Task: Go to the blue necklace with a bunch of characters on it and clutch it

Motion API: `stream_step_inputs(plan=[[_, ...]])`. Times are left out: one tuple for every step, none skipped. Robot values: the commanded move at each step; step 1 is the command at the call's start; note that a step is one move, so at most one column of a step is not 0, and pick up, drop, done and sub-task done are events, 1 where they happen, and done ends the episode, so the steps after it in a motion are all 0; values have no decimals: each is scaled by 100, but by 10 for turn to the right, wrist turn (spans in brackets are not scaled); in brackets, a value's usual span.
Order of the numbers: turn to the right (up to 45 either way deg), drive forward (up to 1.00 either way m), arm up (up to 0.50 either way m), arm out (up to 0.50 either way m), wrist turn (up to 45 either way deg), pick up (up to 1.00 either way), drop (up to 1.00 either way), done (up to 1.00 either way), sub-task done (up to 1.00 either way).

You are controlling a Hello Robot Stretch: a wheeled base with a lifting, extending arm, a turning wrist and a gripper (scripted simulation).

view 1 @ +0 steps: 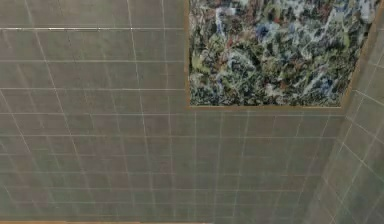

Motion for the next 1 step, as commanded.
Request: stream_step_inputs(plan=[[0, 30, 0, 0, 0, 0, 0, 0, 0]])
